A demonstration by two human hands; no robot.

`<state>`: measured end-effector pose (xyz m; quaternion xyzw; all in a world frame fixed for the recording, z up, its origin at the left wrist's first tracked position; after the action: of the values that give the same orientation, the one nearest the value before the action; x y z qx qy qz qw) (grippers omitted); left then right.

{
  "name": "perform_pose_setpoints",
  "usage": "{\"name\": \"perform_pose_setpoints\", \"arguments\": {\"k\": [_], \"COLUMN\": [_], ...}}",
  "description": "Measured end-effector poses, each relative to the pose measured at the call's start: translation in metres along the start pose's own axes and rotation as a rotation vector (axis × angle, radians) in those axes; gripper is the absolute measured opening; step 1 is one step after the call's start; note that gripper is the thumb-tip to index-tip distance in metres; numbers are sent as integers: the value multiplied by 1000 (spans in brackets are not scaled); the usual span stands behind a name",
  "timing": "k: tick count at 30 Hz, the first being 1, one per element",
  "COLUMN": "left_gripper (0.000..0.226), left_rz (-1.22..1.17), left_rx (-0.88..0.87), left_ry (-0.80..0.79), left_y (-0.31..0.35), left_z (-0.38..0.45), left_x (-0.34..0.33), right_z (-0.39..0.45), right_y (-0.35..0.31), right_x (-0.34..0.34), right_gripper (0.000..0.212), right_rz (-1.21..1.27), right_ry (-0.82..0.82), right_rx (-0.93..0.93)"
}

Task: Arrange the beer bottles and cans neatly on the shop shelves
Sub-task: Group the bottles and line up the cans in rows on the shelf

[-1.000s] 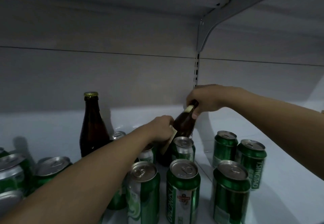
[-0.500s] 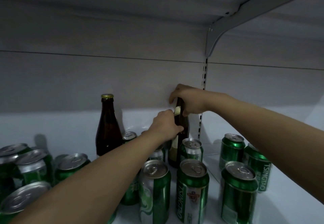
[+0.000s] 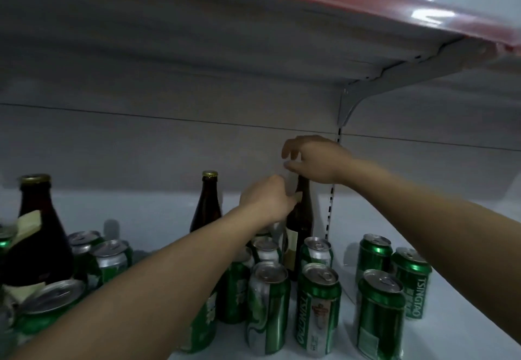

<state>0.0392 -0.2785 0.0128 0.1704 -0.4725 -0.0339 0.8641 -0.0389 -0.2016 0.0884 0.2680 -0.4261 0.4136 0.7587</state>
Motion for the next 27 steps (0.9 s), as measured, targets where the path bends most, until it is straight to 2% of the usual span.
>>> {"name": "perform_pose_setpoints", "arguments": {"k": [4, 9, 14, 20, 27], "left_gripper": [22, 22, 23, 25, 19], "left_rz": [39, 168, 272, 341, 221], "left_rx": [-2, -3, 71, 230, 403], "left_ry": [17, 84, 100, 162, 244], "left_y": [3, 2, -14, -50, -100], "left_z": [-25, -83, -151, -217, -269], "left_x": [37, 92, 140, 201, 229], "right_z": [-12, -33, -58, -64, -66], "right_y": [-38, -93, -157, -221, -269], "right_x": [29, 48, 52, 56, 17], "right_gripper": [23, 23, 28, 27, 36], "right_rz": [36, 123, 152, 270, 630], "right_ry": [54, 71, 59, -45, -323], "right_rx": [-9, 30, 102, 139, 92]}}
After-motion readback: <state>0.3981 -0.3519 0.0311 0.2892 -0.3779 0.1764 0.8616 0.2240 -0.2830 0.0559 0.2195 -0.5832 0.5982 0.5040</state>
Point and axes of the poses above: each hand's wrist, its own z-axis towards the middle knuckle, its own x-axis out of the back of the hand, y = z × x, the point moved 4 cm from there along z, towards the middle knuckle, and after that the axes turned 11 degrees about -x, right-handed, at the moved point
